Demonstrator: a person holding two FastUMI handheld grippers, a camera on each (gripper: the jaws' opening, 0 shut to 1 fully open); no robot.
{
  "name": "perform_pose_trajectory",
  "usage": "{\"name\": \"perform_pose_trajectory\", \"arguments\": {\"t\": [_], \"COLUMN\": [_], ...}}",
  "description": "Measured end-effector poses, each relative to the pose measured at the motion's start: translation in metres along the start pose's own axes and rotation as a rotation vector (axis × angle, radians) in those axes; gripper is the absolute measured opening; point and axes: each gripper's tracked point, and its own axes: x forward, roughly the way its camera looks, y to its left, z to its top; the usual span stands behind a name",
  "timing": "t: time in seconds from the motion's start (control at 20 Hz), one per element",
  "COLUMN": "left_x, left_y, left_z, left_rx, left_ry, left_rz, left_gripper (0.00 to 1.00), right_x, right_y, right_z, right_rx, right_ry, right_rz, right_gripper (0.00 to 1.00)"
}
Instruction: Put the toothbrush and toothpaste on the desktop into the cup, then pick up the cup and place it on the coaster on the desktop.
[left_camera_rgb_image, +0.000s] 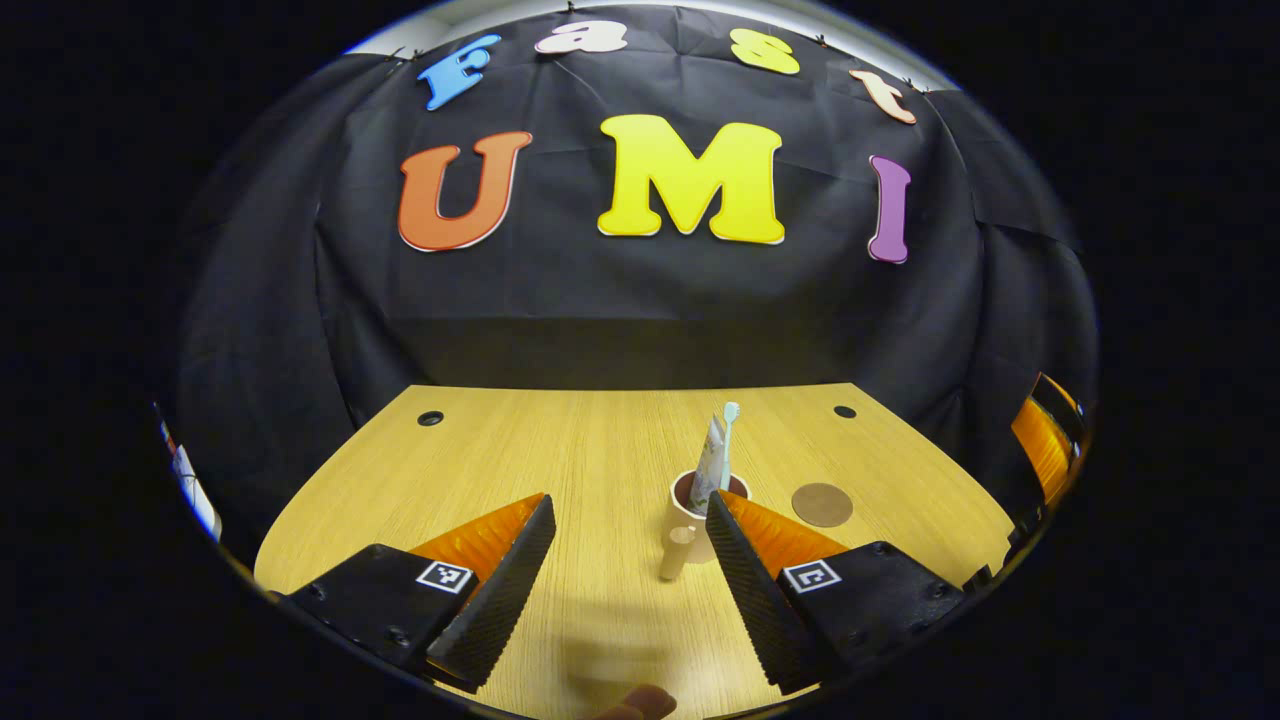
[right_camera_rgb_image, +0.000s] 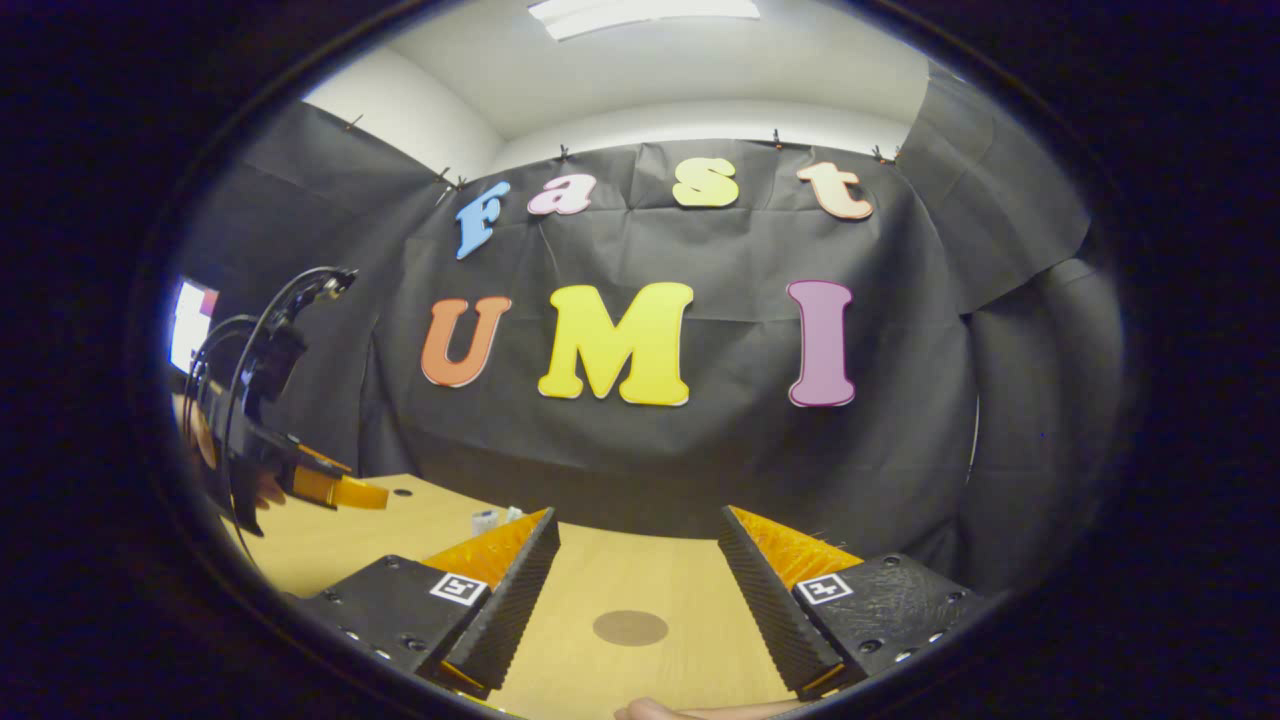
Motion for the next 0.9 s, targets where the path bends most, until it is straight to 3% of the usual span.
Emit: {"name": "perform_pose_trajectory", "arguments": {"t": [0.15,0.25,0.35,0.4,0.45,0.5,0.9], "left_x": [0.021,0.033,0.047,0.053,0.059,0.064,0.090], "left_y": [-0.016,-0.030,-0.041,-0.044,-0.043,-0.043,-0.038], "left_z": [-0.013,-0.025,-0.031,-0.039,-0.049,-0.058,-0.121], "left_rx": [0.036,0.117,0.174,0.193,0.217,0.239,0.318], "left_ry": [0.194,0.323,0.396,0.439,0.488,0.532,0.810], "left_rz": [-0.045,-0.108,-0.126,-0.128,-0.120,-0.118,-0.111], "left_gripper": [0.96,0.96,0.95,0.94,1.00,0.94,0.89], "right_x": [-0.009,-0.014,-0.013,-0.010,-0.019,-0.016,-0.006], "right_y": [-0.020,-0.024,-0.037,-0.045,-0.054,-0.058,-0.066], "right_z": [-0.012,-0.017,-0.026,-0.032,-0.035,-0.040,-0.055], "right_rx": [0.003,0.055,0.088,0.097,0.100,0.106,0.146], "right_ry": [0.019,0.027,0.030,0.039,0.051,0.060,0.082], "right_rz": [-0.006,0.026,0.020,0.005,-0.002,-0.006,0.007], "right_gripper": [0.96,0.95,0.95,0.95,0.95,0.95,0.95]}}
